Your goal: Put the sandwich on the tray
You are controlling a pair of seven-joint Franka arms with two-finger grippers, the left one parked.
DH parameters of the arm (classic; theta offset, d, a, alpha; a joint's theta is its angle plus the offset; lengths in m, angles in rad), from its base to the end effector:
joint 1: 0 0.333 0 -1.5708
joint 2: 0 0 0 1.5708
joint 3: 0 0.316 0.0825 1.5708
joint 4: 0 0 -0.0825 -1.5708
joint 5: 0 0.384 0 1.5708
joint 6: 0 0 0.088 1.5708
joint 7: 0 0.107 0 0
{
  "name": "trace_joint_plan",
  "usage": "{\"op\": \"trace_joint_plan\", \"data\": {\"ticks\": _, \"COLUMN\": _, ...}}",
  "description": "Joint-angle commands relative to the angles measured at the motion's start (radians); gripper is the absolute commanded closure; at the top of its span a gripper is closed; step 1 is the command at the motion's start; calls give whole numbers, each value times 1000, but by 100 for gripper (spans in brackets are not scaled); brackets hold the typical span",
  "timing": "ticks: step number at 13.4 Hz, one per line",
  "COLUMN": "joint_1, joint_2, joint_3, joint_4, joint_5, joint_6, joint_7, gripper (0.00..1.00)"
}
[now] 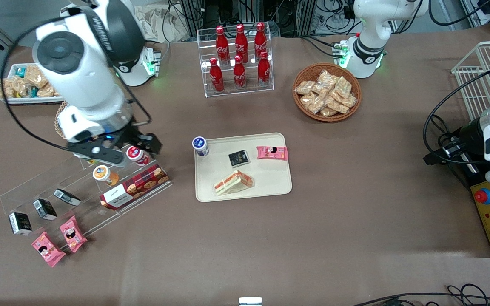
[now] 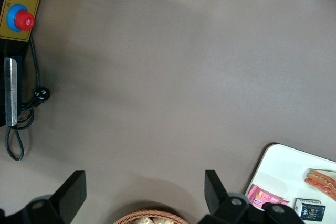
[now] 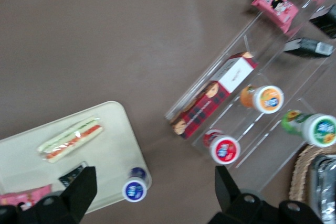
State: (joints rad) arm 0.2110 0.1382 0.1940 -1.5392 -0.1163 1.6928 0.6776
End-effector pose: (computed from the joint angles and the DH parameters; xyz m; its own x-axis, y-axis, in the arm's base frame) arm 0.5633 0.2213 0.5720 0.9642 -0.2560 0.0694 -0.2601 -0.9638 0.0583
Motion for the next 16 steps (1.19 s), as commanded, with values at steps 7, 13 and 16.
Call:
{"op": "trace_joint_plan", "data": {"ticks": 7, "joint_1": -73, "joint_2": -213, "joint_3": -214, "joint_4": -225, "joint_5": -20, "joint_6": 142, "joint_7": -504, "gripper": 0}}
{"op": "trace_joint_plan", "data": {"ticks": 13, "joint_1": -125, "joint_2": -163, "joint_3": -289, "joint_4": -156, "joint_5": 19, "joint_6": 188, "joint_7": -731, "gripper": 0}}
{"op": "trace_joint_plan", "data": {"ticks": 16, "joint_1": -130, "joint_2": -163, "joint_3": -298, "joint_4": -151, "joint_5": 153, "joint_6": 153, "joint_7": -728, "gripper": 0}}
